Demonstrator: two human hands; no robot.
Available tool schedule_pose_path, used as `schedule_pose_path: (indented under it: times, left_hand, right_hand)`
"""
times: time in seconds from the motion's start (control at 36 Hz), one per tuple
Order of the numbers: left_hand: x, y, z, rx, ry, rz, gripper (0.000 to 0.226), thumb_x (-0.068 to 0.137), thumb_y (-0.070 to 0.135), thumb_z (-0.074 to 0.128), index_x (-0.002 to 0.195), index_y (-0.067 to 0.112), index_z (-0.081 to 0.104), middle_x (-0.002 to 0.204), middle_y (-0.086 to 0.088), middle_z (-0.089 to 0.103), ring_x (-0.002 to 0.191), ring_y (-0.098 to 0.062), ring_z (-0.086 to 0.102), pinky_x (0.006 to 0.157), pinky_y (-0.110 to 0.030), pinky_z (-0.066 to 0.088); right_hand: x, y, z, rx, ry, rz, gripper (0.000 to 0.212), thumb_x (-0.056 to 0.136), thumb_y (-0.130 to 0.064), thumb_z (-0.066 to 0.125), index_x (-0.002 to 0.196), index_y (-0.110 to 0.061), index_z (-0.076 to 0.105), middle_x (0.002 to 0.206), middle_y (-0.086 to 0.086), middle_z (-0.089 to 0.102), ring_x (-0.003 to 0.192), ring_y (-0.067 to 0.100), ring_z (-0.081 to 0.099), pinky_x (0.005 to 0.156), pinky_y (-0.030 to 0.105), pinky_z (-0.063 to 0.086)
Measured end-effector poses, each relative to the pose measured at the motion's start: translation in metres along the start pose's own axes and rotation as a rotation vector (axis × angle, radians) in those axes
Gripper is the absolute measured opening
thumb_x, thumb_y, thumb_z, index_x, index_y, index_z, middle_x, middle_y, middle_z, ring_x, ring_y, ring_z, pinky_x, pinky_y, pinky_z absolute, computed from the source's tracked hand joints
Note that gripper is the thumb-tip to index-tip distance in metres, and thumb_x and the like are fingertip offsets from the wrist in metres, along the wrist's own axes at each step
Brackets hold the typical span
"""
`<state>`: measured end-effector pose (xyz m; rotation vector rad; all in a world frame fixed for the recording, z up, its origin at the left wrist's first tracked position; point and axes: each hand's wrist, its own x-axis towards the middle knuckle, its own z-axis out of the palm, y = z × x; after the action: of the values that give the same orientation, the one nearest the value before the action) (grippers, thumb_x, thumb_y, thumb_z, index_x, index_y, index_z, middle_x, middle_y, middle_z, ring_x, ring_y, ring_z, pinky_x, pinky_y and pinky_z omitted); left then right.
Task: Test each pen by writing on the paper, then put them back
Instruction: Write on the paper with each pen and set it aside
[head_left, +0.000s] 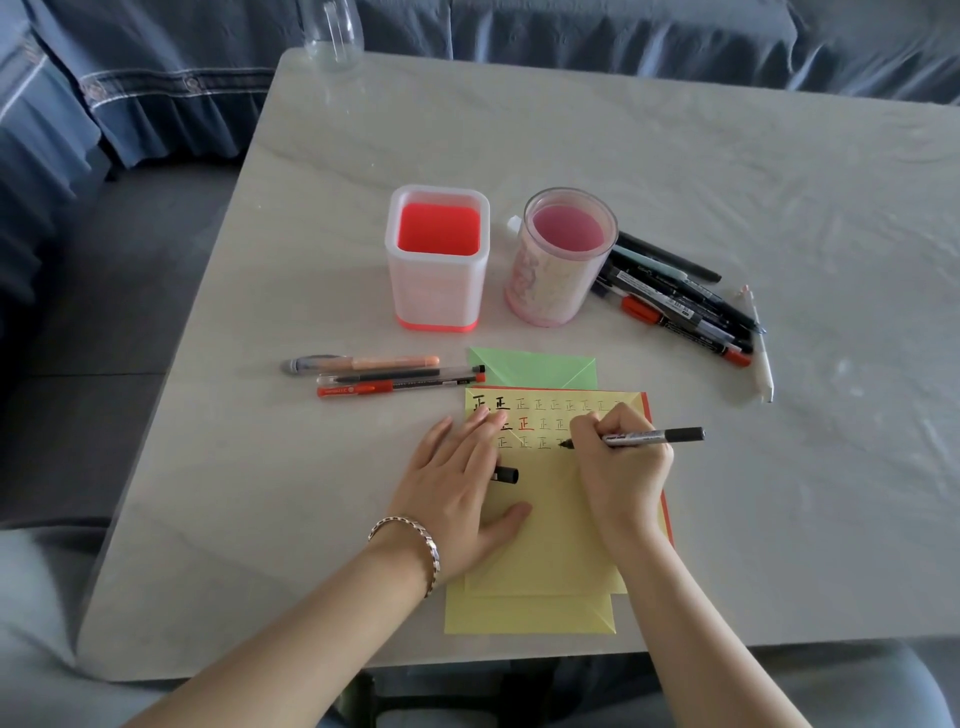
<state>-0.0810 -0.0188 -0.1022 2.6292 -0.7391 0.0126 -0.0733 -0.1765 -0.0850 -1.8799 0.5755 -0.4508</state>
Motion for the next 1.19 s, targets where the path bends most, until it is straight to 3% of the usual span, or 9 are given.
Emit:
schedule_pose_path:
  times: [0.14,0.28,0.58,0.75,0.83,0.89,0.97,1.06,1.19]
  left_hand:
    - [0.000,0.000,0.001,-0.005,0.003,0.001,0.071,0.078,0.051,0.043,0.130,0.002,0.043,0.134,-0.005,0.051,0.128,-0.018,0.041,0.106,-0.036,0.020]
    - [0.000,0.000,0.001,-0.005,0.002,-0.003,0.072,0.078,0.051,0.044,0.131,0.003,0.041,0.134,-0.005,0.052,0.129,-0.017,0.040,0.107,-0.035,0.018]
    - [0.000,-0.001,0.001,-0.004,0.004,0.000,0.072,0.077,0.051,0.044,0.131,0.003,0.041,0.135,-0.004,0.050,0.130,-0.014,0.032,0.108,-0.034,0.016]
    - [0.000,-0.001,0.002,-0.005,0.006,0.002,0.070,0.077,0.052,0.044,0.128,0.003,0.044,0.135,-0.004,0.050,0.130,-0.015,0.035,0.108,-0.034,0.016]
    - [0.000,-0.001,0.002,-0.016,0.003,0.002,0.070,0.077,0.052,0.044,0.129,0.004,0.043,0.134,-0.005,0.051,0.130,-0.017,0.040,0.107,-0.035,0.018]
    - [-0.001,-0.001,0.001,-0.026,-0.007,-0.002,0.071,0.078,0.051,0.043,0.130,0.003,0.043,0.134,-0.005,0.052,0.129,-0.019,0.042,0.107,-0.035,0.018]
    - [-0.001,0.000,-0.002,-0.056,-0.010,-0.007,0.066,0.084,0.048,0.039,0.131,0.002,0.042,0.133,-0.006,0.052,0.129,-0.019,0.042,0.108,-0.034,0.016]
    - [-0.002,0.000,-0.005,-0.136,0.007,0.007,0.050,0.089,0.032,0.032,0.128,0.001,0.044,0.133,-0.010,0.052,0.129,-0.020,0.041,0.108,-0.034,0.017]
    - [-0.004,0.000,-0.011,-0.312,0.127,-0.010,0.046,0.088,0.018,0.030,0.126,-0.001,0.048,0.128,-0.005,0.051,0.124,-0.014,0.037,0.107,-0.026,0.019]
  right_hand:
    - [0.000,-0.001,-0.002,0.000,0.005,0.015,0.032,0.074,0.005,0.059,0.051,-0.001,0.037,0.046,0.001,0.028,0.041,0.007,0.025,0.041,0.014,0.021]
    - [0.000,0.000,-0.002,0.011,-0.009,0.018,0.039,0.073,0.005,0.059,0.048,-0.010,0.034,0.042,-0.005,0.027,0.039,0.007,0.027,0.039,0.012,0.021]
    - [0.000,0.003,-0.002,-0.059,0.052,-0.024,0.045,0.070,0.007,0.057,0.047,-0.016,0.026,0.044,-0.004,0.022,0.046,0.010,0.022,0.046,0.025,0.020]
    - [0.000,-0.002,-0.004,0.076,0.096,0.038,0.042,0.074,0.009,0.055,0.050,-0.011,0.029,0.041,-0.010,0.026,0.041,0.007,0.026,0.041,0.013,0.021]
    - [0.001,-0.007,-0.005,0.136,0.120,0.047,0.039,0.081,0.002,0.059,0.052,-0.013,0.038,0.044,-0.007,0.037,0.039,0.000,0.039,0.046,0.006,0.031]
    - [0.002,-0.010,-0.005,0.166,0.093,0.060,0.034,0.083,-0.005,0.062,0.057,-0.015,0.043,0.048,-0.004,0.043,0.041,-0.001,0.043,0.049,0.007,0.034]
    - [0.004,-0.011,-0.011,0.197,0.000,0.109,0.031,0.083,-0.013,0.065,0.059,-0.013,0.046,0.041,-0.010,0.046,0.036,0.001,0.039,0.042,0.012,0.032]
    - [0.000,-0.015,-0.019,0.198,-0.080,0.166,0.030,0.084,-0.014,0.064,0.059,-0.012,0.048,0.042,-0.008,0.048,0.036,0.000,0.040,0.041,0.011,0.033]
    - [-0.015,-0.022,-0.036,0.355,-0.247,0.302,0.009,0.089,-0.008,0.057,0.080,-0.007,0.060,0.062,0.002,0.068,0.056,0.013,0.062,0.054,0.018,0.050]
